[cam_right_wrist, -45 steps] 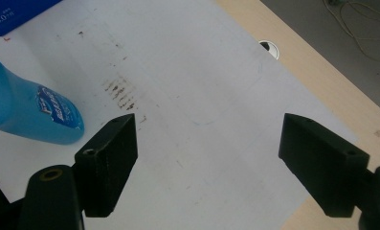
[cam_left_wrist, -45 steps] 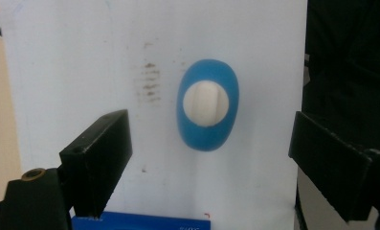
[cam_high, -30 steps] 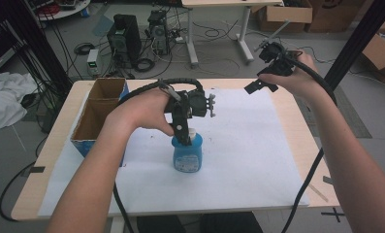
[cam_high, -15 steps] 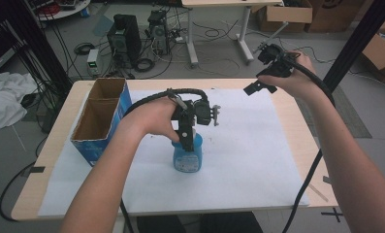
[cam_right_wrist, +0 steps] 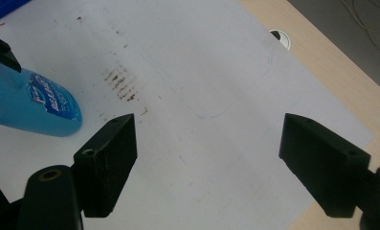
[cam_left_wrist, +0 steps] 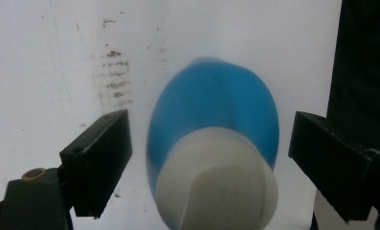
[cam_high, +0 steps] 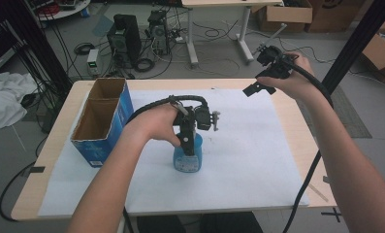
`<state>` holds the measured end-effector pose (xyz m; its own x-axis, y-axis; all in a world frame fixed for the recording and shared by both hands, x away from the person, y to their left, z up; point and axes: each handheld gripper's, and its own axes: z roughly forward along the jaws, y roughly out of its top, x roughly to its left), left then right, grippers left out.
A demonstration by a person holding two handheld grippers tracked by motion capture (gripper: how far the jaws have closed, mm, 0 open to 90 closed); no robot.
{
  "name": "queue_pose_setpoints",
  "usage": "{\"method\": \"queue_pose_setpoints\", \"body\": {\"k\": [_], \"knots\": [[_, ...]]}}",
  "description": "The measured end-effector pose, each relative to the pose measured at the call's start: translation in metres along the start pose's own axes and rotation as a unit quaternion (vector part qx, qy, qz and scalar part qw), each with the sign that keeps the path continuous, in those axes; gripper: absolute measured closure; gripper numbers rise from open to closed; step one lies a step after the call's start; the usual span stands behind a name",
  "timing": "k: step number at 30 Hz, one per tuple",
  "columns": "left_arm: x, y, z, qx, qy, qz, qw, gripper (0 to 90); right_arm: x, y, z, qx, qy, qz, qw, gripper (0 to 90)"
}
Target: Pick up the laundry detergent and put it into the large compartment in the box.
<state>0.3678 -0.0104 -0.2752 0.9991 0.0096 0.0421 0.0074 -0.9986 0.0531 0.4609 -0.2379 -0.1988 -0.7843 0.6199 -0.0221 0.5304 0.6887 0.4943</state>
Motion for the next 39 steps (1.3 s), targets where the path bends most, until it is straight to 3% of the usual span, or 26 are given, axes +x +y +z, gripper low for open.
{"method": "queue_pose_setpoints", "body": {"k": [10, 18, 39], "knots": [[0.0002, -0.0003, 0.0097, 0.003, -0.003, -0.001, 1.0, 16.1, 0.0008, -0.0001, 0.0012, 0.001, 0.0, -0.001, 1.0, 20.6], [0.0, -0.0007, 0.0086, 0.004, -0.006, 0.003, 1.0, 22.2, -0.0006, -0.0012, 0.003, 0.002, 0.003, 0.002, 1.0, 20.7], [0.0003, -0.0014, 0.0092, 0.007, -0.012, 0.003, 0.9999, 28.2, -0.0036, -0.0049, 0.0031, 0.0, 0.009, 0.007, 0.9999, 20.7]]}}
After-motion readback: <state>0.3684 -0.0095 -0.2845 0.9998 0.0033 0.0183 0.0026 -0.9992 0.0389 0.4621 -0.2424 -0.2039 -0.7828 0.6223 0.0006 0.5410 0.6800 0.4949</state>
